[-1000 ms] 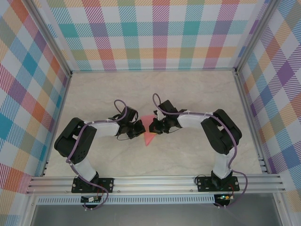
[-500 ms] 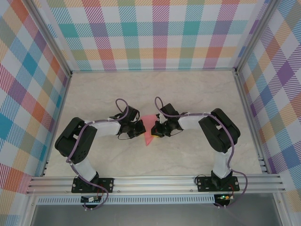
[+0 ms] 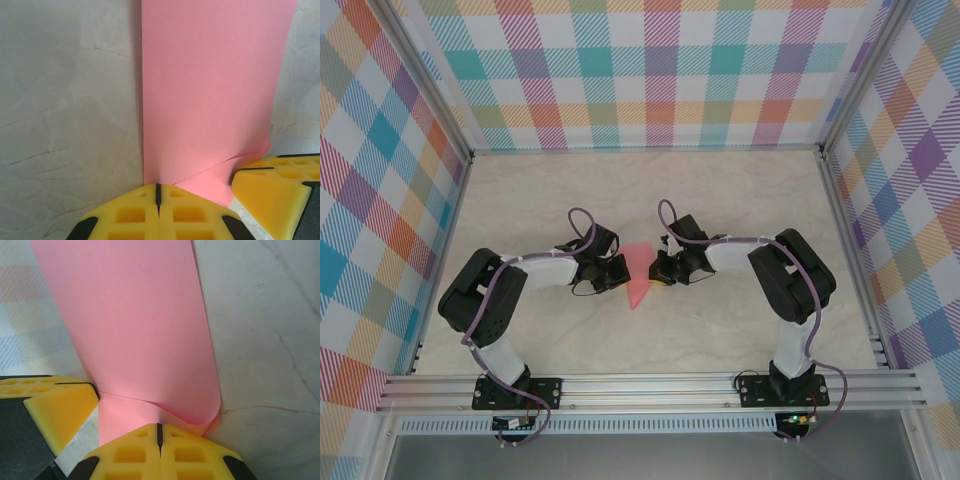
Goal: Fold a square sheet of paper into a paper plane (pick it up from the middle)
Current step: Third fold the triangle at the center of the table.
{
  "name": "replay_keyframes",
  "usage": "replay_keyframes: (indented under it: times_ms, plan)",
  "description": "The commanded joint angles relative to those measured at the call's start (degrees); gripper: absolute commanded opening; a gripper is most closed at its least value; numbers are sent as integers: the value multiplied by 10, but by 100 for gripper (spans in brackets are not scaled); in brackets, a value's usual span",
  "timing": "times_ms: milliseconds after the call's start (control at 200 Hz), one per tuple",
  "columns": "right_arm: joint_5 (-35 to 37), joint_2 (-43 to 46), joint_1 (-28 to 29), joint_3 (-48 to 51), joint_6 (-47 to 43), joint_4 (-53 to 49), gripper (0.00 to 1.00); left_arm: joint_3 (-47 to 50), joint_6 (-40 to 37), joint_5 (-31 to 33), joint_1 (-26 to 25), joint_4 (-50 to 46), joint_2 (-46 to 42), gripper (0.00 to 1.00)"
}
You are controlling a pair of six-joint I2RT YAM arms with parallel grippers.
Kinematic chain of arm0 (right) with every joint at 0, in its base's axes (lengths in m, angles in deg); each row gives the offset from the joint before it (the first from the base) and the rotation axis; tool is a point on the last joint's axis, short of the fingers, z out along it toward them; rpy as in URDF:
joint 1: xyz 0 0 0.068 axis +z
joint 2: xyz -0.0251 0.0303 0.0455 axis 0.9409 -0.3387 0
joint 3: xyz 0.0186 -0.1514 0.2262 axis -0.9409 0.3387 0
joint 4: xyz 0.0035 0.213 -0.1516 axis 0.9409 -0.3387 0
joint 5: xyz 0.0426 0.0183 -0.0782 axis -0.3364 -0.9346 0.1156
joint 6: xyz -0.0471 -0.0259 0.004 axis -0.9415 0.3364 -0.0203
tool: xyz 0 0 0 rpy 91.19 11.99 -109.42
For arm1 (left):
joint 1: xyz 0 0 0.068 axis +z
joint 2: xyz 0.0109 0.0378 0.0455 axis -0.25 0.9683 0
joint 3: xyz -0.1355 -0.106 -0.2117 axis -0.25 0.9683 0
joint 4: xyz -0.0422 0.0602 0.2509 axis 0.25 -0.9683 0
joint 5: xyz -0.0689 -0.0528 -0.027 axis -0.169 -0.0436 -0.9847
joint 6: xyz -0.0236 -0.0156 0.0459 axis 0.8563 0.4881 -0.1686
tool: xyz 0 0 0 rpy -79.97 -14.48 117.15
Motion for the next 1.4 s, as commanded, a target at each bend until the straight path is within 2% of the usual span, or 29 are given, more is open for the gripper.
replay_keyframes:
  times_ms: [0,165,455,680,1020,1195,1305,1395]
  plan:
    - [36,-15,-2,-8,-6,-26,0,14,-14,70,-2,-79,37,0]
    - [41,20,-8,-10,-5,-19,0,15,-15,72,-3,-80,35,0]
    - [60,-29,-22,-17,7,-27,0,17,-17,71,-3,-79,33,0]
    - [78,5,-24,-28,5,-30,0,18,-16,70,-4,-76,35,0]
    - [128,-28,-29,-45,17,-57,0,18,-17,70,-4,-74,36,0]
    - [135,7,-29,-47,13,-70,0,17,-17,69,-4,-74,36,0]
    - [119,60,-30,-24,13,-50,0,17,-16,69,-5,-72,36,0]
    - [61,80,-26,1,21,-17,0,20,-14,70,-6,-70,34,0]
